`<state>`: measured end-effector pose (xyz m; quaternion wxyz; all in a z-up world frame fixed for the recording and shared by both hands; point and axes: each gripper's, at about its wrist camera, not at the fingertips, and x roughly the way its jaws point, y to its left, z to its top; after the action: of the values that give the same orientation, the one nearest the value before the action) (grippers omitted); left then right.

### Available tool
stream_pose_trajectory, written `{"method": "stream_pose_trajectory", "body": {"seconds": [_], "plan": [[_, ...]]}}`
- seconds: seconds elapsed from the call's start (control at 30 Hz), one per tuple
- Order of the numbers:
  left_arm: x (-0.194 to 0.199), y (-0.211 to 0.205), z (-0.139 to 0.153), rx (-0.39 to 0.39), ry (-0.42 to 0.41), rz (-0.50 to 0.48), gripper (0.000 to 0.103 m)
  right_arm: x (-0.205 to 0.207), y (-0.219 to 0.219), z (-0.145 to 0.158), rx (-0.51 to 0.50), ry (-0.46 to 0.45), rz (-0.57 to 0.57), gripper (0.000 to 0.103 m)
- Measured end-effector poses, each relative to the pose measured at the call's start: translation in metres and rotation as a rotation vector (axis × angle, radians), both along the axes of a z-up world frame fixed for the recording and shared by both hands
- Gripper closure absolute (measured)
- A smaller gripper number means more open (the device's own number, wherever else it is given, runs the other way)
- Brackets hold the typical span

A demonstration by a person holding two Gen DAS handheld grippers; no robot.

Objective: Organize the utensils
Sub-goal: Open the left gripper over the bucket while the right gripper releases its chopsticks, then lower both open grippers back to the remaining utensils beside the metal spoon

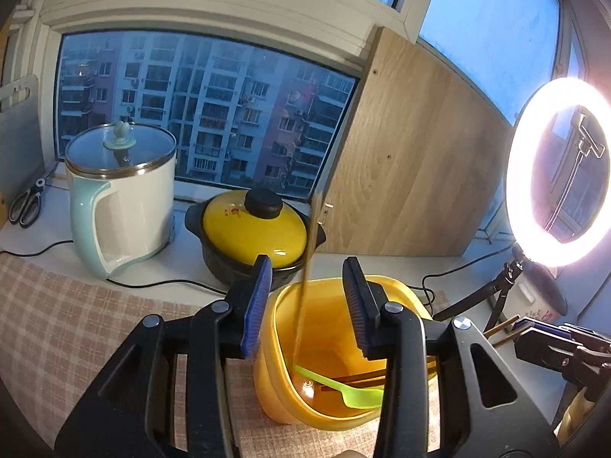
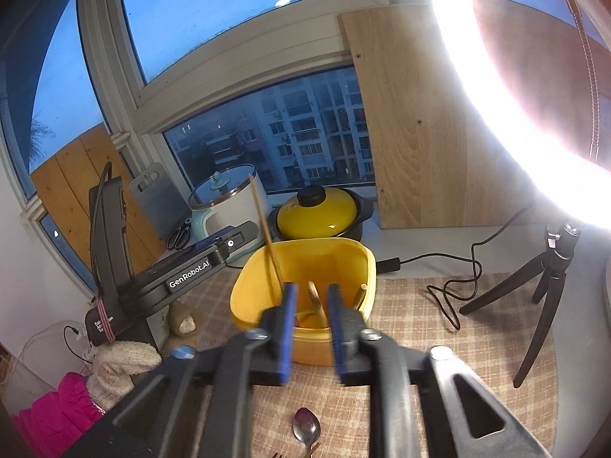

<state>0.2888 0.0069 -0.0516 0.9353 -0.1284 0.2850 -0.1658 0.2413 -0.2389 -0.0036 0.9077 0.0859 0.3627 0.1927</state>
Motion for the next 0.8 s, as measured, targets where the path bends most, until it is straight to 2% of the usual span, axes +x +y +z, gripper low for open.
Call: {"method": "stream_pose_trajectory", "body": {"seconds": [0.3,0.6,0.8], "plan": [[-0.022,0.003,0.011,0.035,-0.031,-0.012,0.065,-0.016,-0.012,0.000,0.020,0.004,-0.009,0.076],[-0.053,0.008,0.020,0.062,-0.016,-0.031,0.065,-0.044,-0.026,0.000,0.036,-0.021,0.003,0.074],[-0.083,0.013,0.016,0.110,0.024,-0.048,0.065,-0.063,-0.037,-0.011,0.057,-0.024,0.028,0.058]]}}
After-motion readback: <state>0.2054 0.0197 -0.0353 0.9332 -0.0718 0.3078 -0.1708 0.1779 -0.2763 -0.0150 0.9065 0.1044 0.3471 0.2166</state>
